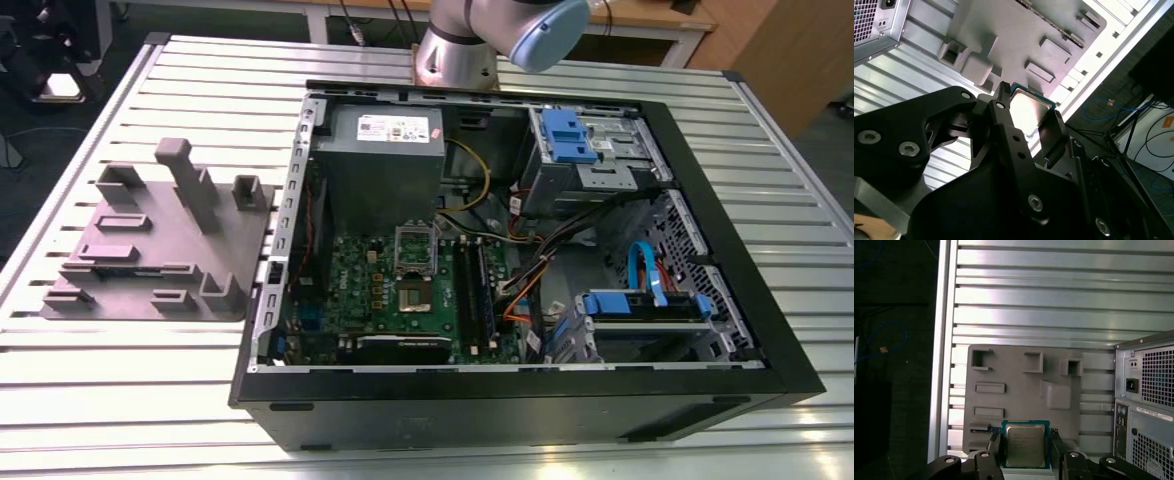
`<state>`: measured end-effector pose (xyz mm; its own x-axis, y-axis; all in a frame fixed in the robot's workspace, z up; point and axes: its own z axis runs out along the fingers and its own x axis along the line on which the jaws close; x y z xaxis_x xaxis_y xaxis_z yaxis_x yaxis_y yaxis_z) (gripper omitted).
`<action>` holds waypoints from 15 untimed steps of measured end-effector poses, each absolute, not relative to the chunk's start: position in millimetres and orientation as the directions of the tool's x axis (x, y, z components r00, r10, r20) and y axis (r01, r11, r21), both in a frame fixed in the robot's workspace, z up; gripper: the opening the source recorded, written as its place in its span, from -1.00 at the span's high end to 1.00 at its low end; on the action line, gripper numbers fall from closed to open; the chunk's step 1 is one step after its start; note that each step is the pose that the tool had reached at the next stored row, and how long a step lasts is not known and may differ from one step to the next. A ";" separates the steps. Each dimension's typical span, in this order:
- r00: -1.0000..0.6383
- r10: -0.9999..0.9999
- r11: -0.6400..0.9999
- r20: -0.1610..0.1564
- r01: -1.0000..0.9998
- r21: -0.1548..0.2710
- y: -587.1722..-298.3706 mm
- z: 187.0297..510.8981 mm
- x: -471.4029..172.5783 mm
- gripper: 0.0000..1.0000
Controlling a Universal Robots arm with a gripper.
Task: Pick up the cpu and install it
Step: 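Pick up the cpu and move it towards the insertion slot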
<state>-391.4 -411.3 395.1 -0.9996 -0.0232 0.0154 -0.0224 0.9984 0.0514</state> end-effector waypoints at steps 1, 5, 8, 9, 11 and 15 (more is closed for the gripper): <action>-1.000 -0.023 0.998 0.015 -0.022 0.051 -411.3 395.0 -391.2 0.06; -1.000 -0.023 0.998 0.015 -0.022 0.051 -411.2 395.1 -390.1 0.06; -1.000 -0.023 0.998 0.015 -0.022 0.051 -411.3 395.0 -389.4 0.06; -1.000 -0.023 0.998 0.015 -0.022 0.051 -411.2 395.1 -389.1 0.06; -1.000 -0.023 0.998 0.015 -0.022 0.051 -411.3 395.0 -388.6 0.06; -1.000 -0.023 0.998 0.015 -0.022 0.051 -411.3 395.1 -387.5 0.06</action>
